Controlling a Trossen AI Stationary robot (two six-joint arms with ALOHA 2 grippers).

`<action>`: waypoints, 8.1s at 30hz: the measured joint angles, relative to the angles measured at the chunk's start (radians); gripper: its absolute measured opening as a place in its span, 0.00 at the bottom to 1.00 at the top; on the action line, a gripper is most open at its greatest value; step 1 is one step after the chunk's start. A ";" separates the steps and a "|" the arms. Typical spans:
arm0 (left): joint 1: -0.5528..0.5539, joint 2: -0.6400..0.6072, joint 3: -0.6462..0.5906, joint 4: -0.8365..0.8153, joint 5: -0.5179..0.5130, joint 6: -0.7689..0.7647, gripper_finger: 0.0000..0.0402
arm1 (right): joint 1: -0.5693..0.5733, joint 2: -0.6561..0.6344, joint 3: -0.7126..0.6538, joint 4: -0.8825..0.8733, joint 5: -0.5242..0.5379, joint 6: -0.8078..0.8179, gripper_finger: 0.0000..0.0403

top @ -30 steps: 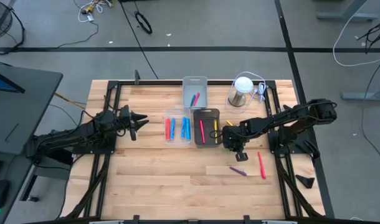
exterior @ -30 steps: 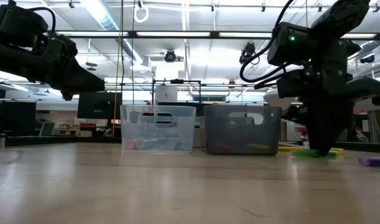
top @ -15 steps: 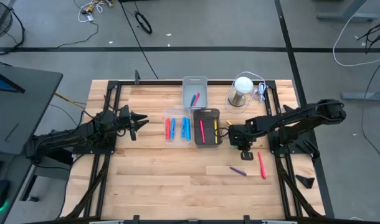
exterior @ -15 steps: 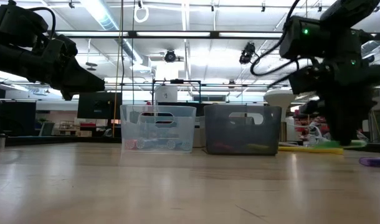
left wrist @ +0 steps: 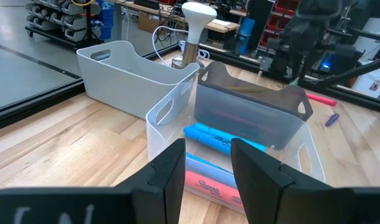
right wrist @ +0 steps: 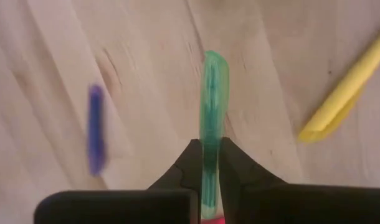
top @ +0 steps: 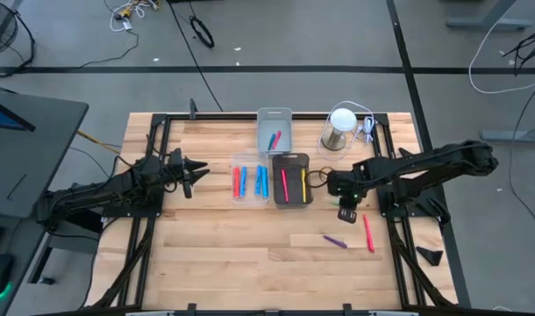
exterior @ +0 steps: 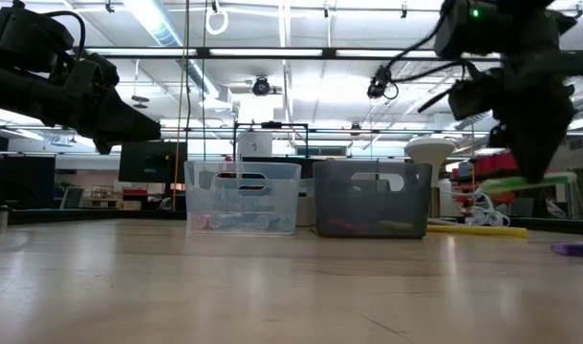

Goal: Pick & Place Markers
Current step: Put the green pen into the gray bin, then put the purple pen into the gray bin

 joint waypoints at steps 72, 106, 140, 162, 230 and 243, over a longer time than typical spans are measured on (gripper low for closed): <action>0.000 0.000 0.000 0.000 0.000 0.000 0.34 | -0.510 0.849 1.120 0.041 0.271 0.512 0.06; 0.000 0.000 0.000 0.000 0.000 0.000 0.34 | -0.503 1.035 1.119 0.123 0.137 0.508 0.28; 0.000 0.000 0.000 0.000 0.000 0.000 0.34 | -0.359 0.663 1.121 -0.261 0.051 0.061 0.30; 0.000 0.000 0.000 0.000 0.000 0.000 0.34 | -0.027 0.330 0.702 -0.421 0.052 0.126 0.30; 0.000 0.000 0.000 0.000 0.000 0.000 0.34 | 0.527 0.235 -0.067 0.505 -0.062 0.751 0.02; 0.000 0.000 0.000 0.000 0.000 0.000 0.34 | 0.526 0.233 -0.063 0.594 -0.071 0.733 0.01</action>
